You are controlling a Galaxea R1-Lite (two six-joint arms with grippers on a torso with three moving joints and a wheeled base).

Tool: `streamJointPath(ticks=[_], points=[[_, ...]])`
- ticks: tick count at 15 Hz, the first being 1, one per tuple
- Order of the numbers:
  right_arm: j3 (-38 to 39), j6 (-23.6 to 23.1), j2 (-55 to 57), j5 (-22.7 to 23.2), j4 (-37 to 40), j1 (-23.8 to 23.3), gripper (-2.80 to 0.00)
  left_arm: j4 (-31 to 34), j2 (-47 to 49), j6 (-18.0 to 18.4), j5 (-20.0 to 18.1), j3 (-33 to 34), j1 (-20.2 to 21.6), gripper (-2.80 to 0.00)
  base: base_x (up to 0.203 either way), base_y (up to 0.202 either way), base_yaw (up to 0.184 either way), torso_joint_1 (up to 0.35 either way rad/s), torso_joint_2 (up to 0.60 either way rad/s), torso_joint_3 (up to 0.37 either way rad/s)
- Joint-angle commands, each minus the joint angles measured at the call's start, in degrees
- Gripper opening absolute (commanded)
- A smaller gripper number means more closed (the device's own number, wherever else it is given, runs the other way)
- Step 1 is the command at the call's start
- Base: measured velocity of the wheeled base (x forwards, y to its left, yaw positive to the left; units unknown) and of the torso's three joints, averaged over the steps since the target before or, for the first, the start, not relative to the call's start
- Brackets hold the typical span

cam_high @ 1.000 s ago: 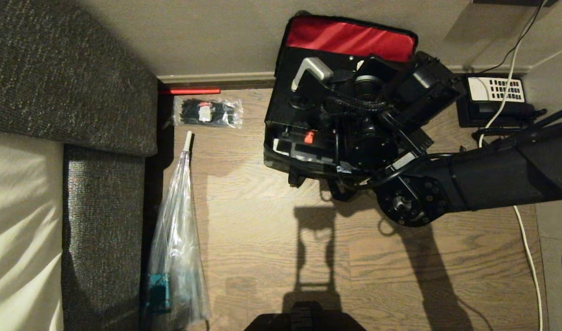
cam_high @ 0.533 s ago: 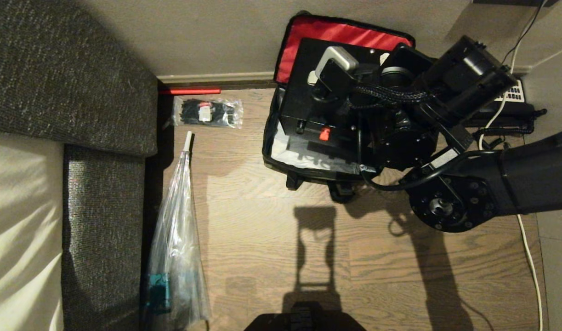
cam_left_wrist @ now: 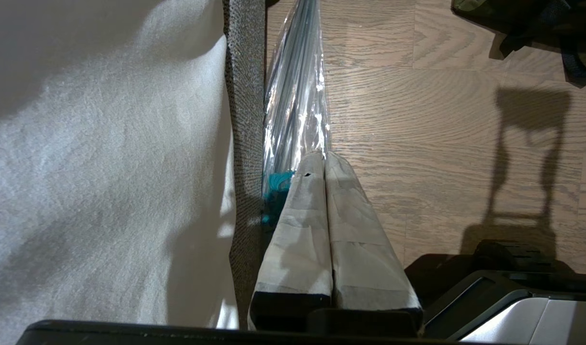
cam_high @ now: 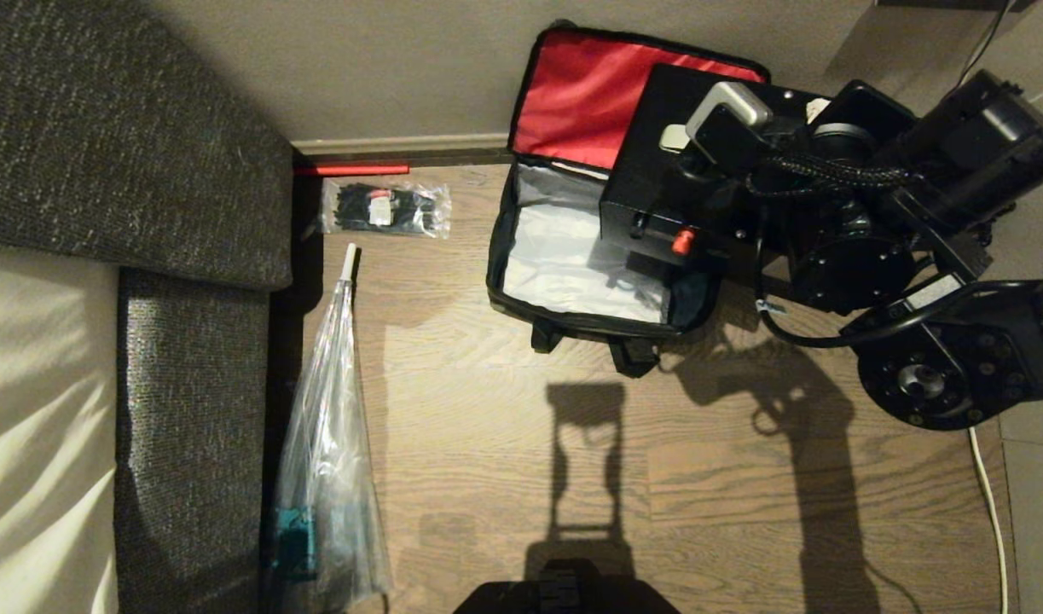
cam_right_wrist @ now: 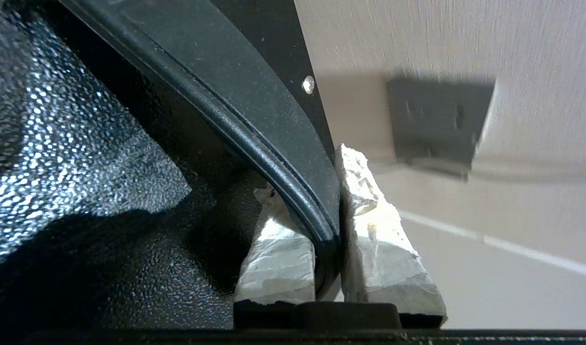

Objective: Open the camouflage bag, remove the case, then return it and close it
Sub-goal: Release the handle

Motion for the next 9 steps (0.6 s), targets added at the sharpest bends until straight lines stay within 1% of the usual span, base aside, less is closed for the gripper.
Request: streamJointPath(ticks=[1, 6, 9], points=[[2.68, 0.55, -2.66, -0.28, -0.36, -3.33, -2.80, 0.02, -0.02, 0.02, 0.02, 0.07, 0.02, -2.80, 0.000, 0.000, 0.000, 0.000, 0.00, 0.000], [5.88, 2.71, -5.28, -0.21, -0.19, -9.84, -2.80, 0.02, -0.02, -0.07, 0.02, -0.01, 0.02, -2.80, 0.000, 0.000, 0.000, 0.000, 0.00, 0.000], [6.67, 3.08, -7.11, -0.13, 0.40, -12.65, -2.80, 0.02, -0.02, -0.06, 0.02, -0.01, 0.02, -2.80, 0.000, 0.000, 0.000, 0.000, 0.00, 0.000]])
